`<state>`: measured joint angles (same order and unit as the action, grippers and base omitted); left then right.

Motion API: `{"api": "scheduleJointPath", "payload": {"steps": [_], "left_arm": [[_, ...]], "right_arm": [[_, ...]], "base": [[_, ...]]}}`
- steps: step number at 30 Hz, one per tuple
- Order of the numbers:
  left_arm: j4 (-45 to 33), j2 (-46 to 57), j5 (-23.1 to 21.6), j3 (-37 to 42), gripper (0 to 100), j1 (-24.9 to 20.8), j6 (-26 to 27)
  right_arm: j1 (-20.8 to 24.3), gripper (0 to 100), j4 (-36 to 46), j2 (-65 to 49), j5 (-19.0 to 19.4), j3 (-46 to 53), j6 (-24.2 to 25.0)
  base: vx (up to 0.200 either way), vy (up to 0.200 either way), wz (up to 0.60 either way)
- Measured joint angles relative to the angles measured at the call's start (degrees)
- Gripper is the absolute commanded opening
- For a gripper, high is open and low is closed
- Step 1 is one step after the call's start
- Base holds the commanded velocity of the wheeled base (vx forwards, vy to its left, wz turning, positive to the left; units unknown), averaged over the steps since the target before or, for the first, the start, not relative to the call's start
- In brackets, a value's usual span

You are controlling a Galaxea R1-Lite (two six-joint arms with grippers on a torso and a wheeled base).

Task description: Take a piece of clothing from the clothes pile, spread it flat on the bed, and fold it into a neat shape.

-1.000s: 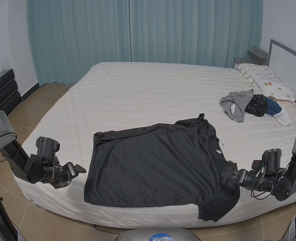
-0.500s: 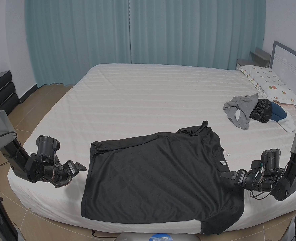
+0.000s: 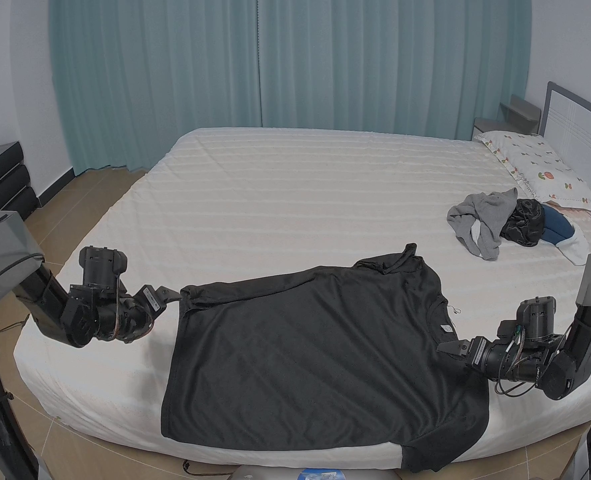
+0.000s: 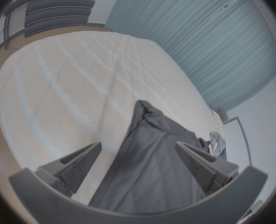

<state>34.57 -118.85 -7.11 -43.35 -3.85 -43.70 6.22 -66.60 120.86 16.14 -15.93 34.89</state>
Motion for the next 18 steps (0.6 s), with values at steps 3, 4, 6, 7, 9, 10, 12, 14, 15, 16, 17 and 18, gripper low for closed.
{"api": "scheduleJointPath", "payload": {"steps": [3,4,6,7,9,10,12,14,15,16,17,18], "left_arm": [[-0.7,-2.5,0.0,-5.7,100,-0.6,-0.2],[-0.9,-3.7,0.0,-7.9,100,-0.9,-0.2],[-1.1,-6.0,0.1,-12.3,100,-1.7,-0.2],[-1.2,-7.4,0.1,-14.6,100,-2.1,-0.1],[-1.5,-10.0,0.2,-18.8,100,-2.8,0.4],[-1.7,-11.3,0.3,-20.7,100,-3.1,0.8],[-2.4,-14.3,0.4,-24.7,100,-3.5,1.7],[-3.4,-16.9,0.7,-27.7,100,-3.7,2.5],[-3.8,-17.9,0.8,-28.7,100,-3.9,2.7],[-3.9,-18.7,0.9,-29.3,100,-3.9,2.9],[-4.0,-19.5,1.0,-29.7,100,-4.0,3.0],[-4.1,-20.0,1.2,-29.8,100,-4.0,3.1]], "right_arm": [[0.1,100,0.0,0.3,0.0,-0.2,0.3],[0.1,100,0.0,0.4,0.0,-0.3,0.3],[0.1,100,0.0,0.7,0.1,-0.5,0.4],[0.1,100,0.0,0.9,0.0,-0.7,0.5],[0.1,100,0.0,1.4,0.0,-1.0,0.5],[0.1,100,0.0,1.6,0.0,-1.1,0.5],[0.0,100,0.0,2.1,0.0,-1.5,0.6],[-0.3,100,0.0,2.6,0.0,-2.0,0.7],[-0.5,100,0.0,2.8,0.0,-2.3,0.6],[-0.7,100,0.0,3.0,0.0,-2.5,0.7],[-1.0,100,0.0,3.4,0.0,-2.8,0.7],[-1.1,100,0.0,3.7,-0.1,-3.0,0.7]], "base": [[0.0,0.0,0.0],[0.0,0.0,0.0],[0.0,0.0,0.0],[0.0,0.0,0.0],[0.0,0.0,0.0],[0.0,0.0,0.0],[0.0,0.0,0.0],[0.0,0.0,0.0],[0.0,0.0,0.0],[0.0,0.0,0.0],[0.0,0.0,0.0],[0.0,0.0,0.0]]}}
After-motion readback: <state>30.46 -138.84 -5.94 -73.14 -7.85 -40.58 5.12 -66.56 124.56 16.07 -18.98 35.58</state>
